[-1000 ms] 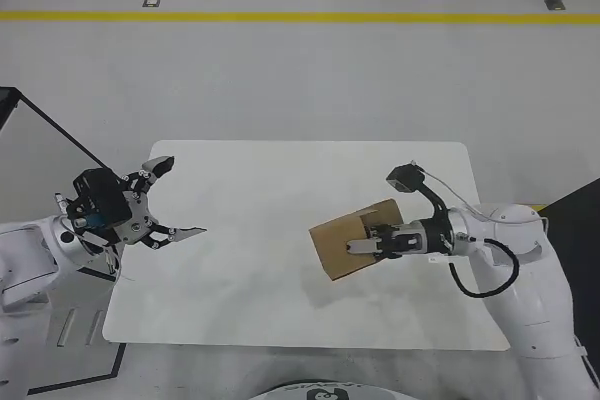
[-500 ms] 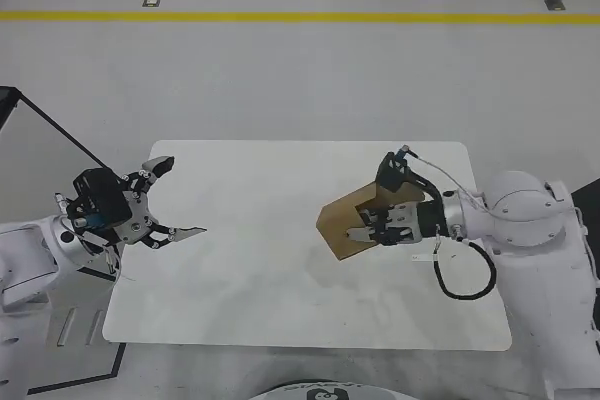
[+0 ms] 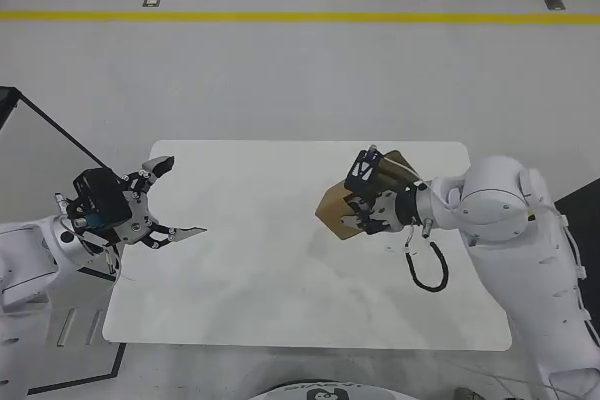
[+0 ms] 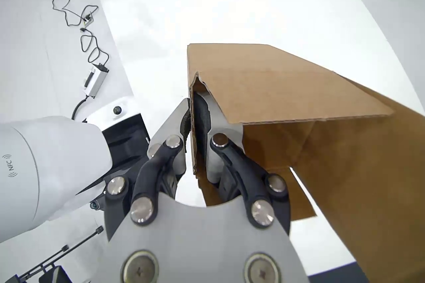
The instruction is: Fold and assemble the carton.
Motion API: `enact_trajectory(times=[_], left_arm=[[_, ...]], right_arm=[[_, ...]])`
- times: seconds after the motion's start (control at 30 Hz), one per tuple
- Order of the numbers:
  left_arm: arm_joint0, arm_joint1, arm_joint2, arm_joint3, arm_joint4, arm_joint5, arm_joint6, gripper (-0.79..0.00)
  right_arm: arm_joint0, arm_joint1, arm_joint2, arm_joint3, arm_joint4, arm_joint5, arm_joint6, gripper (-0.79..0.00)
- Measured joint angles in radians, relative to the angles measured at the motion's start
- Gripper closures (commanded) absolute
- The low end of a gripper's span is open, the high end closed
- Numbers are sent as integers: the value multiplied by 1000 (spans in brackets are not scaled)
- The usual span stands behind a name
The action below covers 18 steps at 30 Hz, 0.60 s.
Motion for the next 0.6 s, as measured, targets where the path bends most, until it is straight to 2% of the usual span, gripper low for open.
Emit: enact_trajectory(times=[0.2, 0.3, 0.43, 0.6], left_arm=[[0, 0, 0, 0, 0, 0, 0, -785], [0, 0, 0, 0, 0, 0, 0, -785], [0, 0, 0, 0, 0, 0, 0, -785], [0, 0, 0, 0, 0, 0, 0, -785]], right_arm=[[8, 3, -21, -14, -38, -10, -9, 0], [66, 12, -103, -6, -167, -14, -12, 0], [197, 28, -286, 51, -317, -40, -38, 0], [322, 35, -468, 151, -326, -77, -76, 0]])
